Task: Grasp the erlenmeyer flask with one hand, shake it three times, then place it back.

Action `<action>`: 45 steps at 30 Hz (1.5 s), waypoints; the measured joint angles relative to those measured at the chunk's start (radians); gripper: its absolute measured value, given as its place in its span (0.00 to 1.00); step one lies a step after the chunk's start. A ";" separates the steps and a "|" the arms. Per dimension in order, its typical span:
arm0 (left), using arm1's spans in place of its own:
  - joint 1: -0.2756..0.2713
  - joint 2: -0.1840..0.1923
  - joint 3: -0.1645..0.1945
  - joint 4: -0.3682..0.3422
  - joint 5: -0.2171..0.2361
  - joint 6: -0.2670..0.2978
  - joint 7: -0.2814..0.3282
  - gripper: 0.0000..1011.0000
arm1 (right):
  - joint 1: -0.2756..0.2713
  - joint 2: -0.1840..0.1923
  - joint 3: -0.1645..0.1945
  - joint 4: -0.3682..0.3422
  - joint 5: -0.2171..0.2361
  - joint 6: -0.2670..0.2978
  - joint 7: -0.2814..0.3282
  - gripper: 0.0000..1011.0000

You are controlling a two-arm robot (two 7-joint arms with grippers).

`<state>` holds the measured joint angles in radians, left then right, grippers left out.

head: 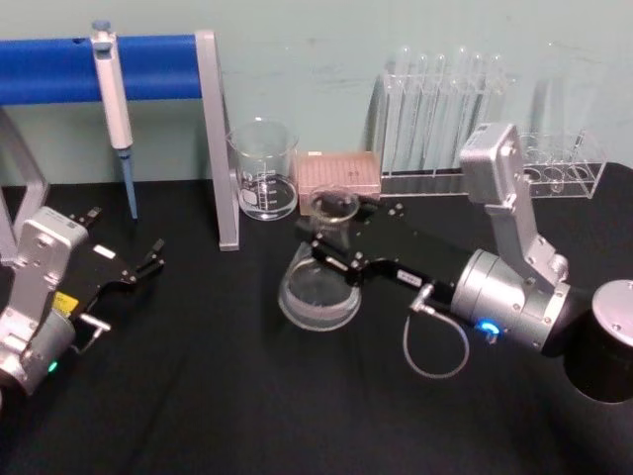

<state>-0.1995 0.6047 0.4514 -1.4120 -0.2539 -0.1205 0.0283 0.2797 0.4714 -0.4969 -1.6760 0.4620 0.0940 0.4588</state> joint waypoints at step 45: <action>0.000 0.000 0.000 0.000 0.000 0.000 0.000 0.99 | -0.061 -0.054 0.212 0.056 -0.177 0.010 -0.194 0.45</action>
<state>-0.1995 0.6047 0.4514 -1.4120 -0.2539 -0.1205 0.0283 0.2191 0.4170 -0.2846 -1.6200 0.2852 0.1039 0.2651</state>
